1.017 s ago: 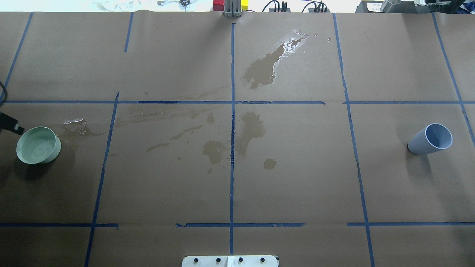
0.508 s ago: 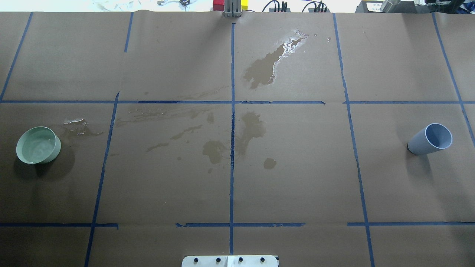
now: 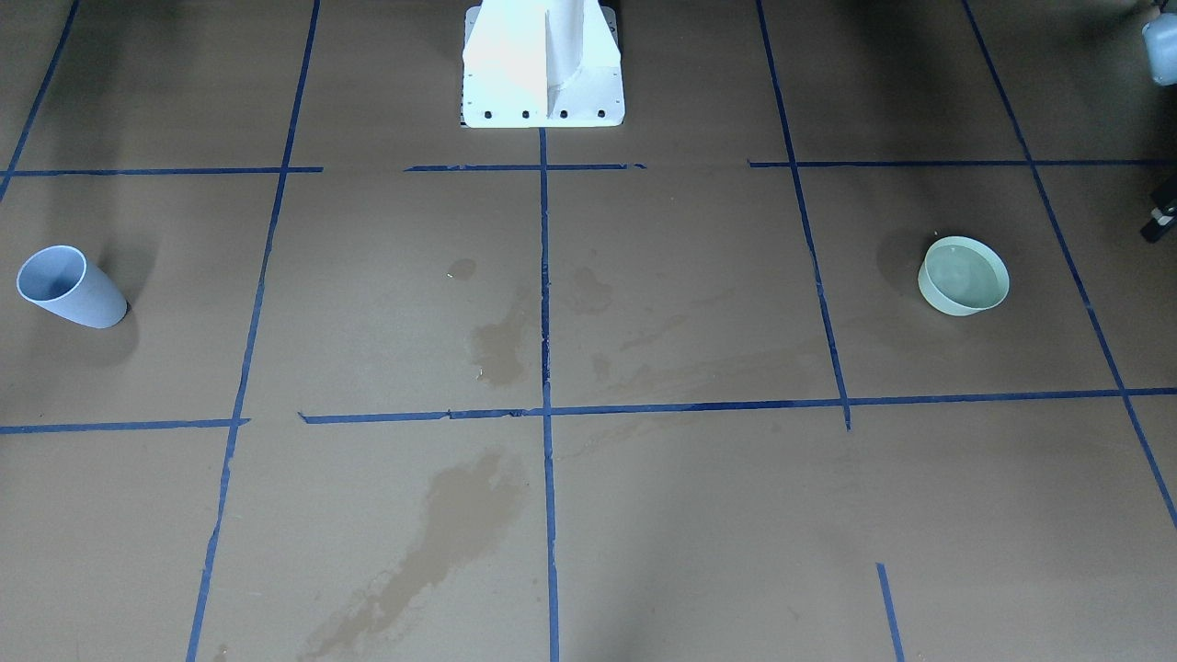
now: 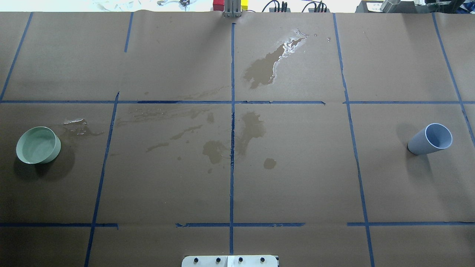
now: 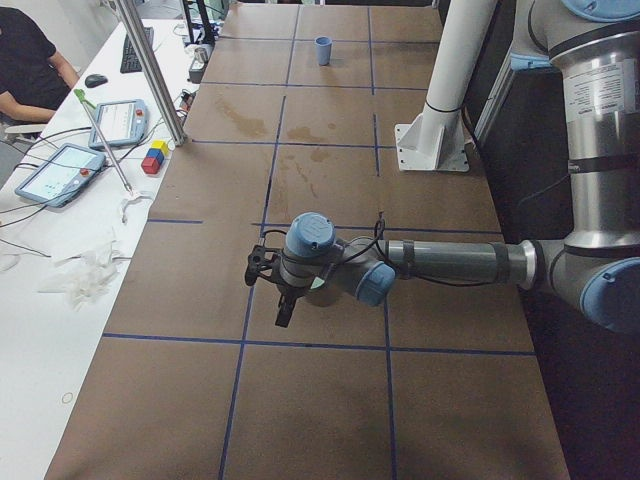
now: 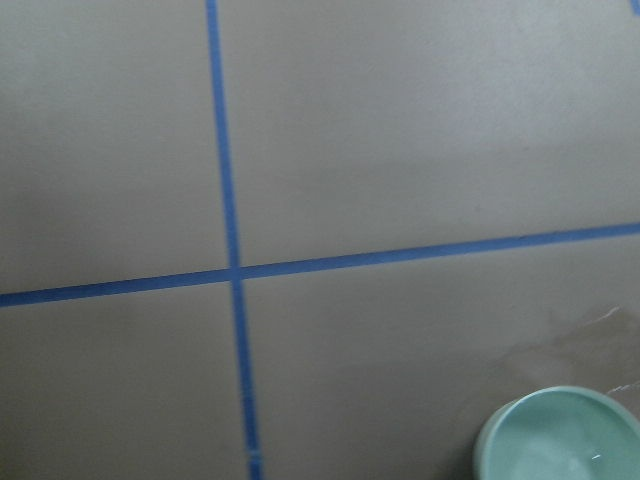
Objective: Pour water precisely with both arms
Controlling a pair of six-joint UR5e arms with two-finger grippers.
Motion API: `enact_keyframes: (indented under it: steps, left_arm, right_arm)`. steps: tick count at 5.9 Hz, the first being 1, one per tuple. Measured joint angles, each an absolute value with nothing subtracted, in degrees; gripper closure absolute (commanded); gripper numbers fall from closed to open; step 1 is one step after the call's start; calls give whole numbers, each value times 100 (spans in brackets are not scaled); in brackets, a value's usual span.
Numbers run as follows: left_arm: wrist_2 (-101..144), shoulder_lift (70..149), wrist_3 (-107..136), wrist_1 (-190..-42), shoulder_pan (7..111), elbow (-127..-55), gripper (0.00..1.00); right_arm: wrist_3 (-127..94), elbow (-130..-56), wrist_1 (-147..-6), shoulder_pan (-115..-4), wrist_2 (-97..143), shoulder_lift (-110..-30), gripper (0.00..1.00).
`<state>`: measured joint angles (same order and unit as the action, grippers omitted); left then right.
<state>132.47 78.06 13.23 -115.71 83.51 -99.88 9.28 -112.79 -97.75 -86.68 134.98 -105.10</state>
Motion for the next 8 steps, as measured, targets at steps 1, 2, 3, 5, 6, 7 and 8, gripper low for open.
enact_keyframes:
  steps: [1, 2, 3, 5, 6, 7, 8]
  left_arm:
    - [13240, 7762, 860, -11046, 8502, -10108, 0]
    - [13254, 7804, 521, -10306, 8693, -10371, 0]
    - [13271, 7895, 394, -9729, 8770, -10549, 0]
    - [13574, 7914, 353, -9424, 8811, -10540, 0]
    - [13684, 7888, 354, -9412, 8813, -10453, 0]
    - [13760, 7849, 358, -9401, 8815, -10372, 0]
    - [13821, 7788, 360, -9405, 8815, -10340, 0]
  right_arm:
    - [963, -11266, -9661, -8661, 13387, -10666, 0]
    - [977, -11249, -9395, -8658, 13362, -10762, 0]
    - [957, -11181, -9139, -8658, 13354, -10814, 0]
    - [948, -11076, -8945, -8657, 13324, -10828, 0]
    - [946, -11072, -8927, -8659, 13321, -10838, 0]
    - [940, -11060, -8925, -8660, 13321, -10848, 0]
    - [932, -10984, -8928, -8660, 13342, -10852, 0]
